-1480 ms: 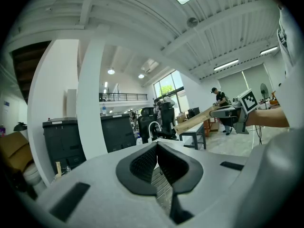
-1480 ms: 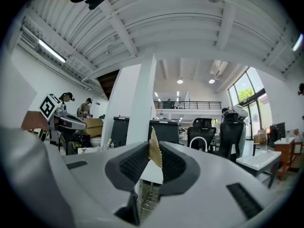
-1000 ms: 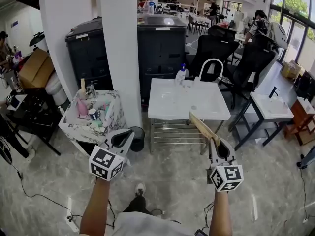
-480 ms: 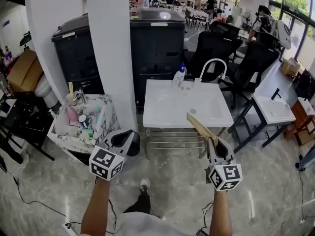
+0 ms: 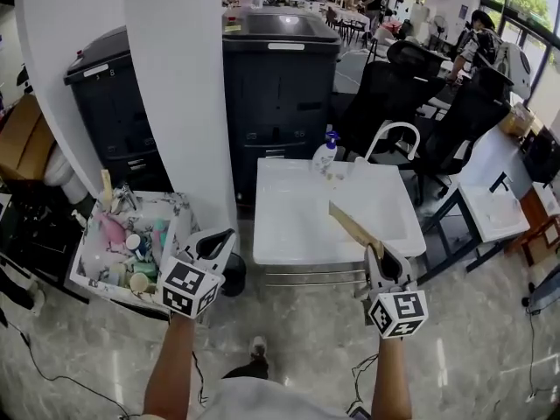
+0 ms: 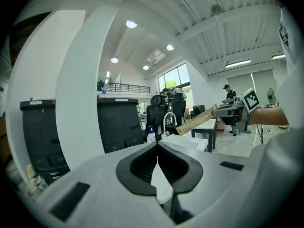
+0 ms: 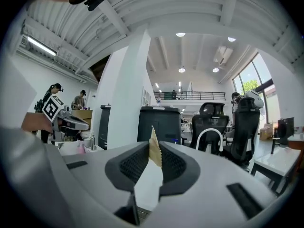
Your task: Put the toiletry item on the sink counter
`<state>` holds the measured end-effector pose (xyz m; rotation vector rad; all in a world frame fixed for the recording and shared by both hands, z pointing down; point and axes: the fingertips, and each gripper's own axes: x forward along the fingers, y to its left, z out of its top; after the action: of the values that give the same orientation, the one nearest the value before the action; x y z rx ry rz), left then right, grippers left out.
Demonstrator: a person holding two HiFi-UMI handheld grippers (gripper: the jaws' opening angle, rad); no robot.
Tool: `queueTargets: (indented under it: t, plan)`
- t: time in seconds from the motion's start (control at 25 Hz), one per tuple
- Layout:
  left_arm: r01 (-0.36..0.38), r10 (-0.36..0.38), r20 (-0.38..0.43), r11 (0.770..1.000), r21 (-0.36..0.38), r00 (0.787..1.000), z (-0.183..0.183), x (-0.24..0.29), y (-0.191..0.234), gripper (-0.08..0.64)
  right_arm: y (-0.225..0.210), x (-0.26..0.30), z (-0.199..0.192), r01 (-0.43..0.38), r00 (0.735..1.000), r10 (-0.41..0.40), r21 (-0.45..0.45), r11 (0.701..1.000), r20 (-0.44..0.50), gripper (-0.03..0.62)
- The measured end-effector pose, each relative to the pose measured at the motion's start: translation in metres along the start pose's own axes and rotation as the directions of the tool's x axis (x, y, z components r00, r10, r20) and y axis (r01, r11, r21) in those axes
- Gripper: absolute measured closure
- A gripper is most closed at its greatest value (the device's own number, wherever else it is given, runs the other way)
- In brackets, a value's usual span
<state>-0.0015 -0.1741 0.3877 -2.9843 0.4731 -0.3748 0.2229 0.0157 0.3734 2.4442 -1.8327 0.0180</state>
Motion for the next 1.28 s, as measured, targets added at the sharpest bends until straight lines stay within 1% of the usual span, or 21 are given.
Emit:
queueTargets:
  t: [0.16,0.32,0.48,0.76,0.88,1.0,1.16,1.28]
  plan:
    - [0.017,-0.017,-0.013,1.0,-0.008,1.0,0.001,0.041,0.034,0.549,-0.011,0.051,-0.003,0.005,0.999,-0.006,-0.03,1.0,-0.032,0.532]
    - [0.035,-0.035,-0.035,0.999,0.004,0.999,-0.005,0.078,0.059,0.549,-0.02,0.096,-0.017,0.005,0.998,-0.008,-0.042,0.999,-0.066,0.532]
    - [0.039,-0.04,-0.054,0.999,-0.024,0.998,-0.014,0.104,0.081,0.549,-0.023,0.134,-0.038,-0.013,0.994,0.005,-0.079,0.997,-0.105,0.532]
    - [0.035,-0.04,-0.086,0.997,-0.063,0.995,-0.031,0.128,0.087,0.549,-0.032,0.174,-0.069,-0.066,0.982,0.046,-0.101,0.993,-0.181,0.532]
    - [0.007,-0.015,-0.118,0.997,-0.071,0.993,-0.039,0.139,0.091,0.549,-0.034,0.203,-0.085,-0.12,0.973,0.097,-0.098,0.988,-0.209,0.532]
    - [-0.045,0.031,-0.147,0.994,-0.095,0.989,-0.047,0.147,0.093,0.549,-0.034,0.236,-0.101,-0.199,0.956,0.166,-0.116,0.973,-0.244,0.532]
    - [-0.122,0.098,-0.182,0.984,-0.129,0.979,-0.056,0.157,0.102,0.549,-0.031,0.28,-0.119,-0.301,0.924,0.249,-0.152,0.941,-0.291,0.532]
    - [-0.168,0.136,-0.209,0.976,-0.142,0.968,-0.062,0.165,0.106,0.549,-0.027,0.311,-0.137,-0.376,0.892,0.302,-0.182,0.908,-0.336,0.532]
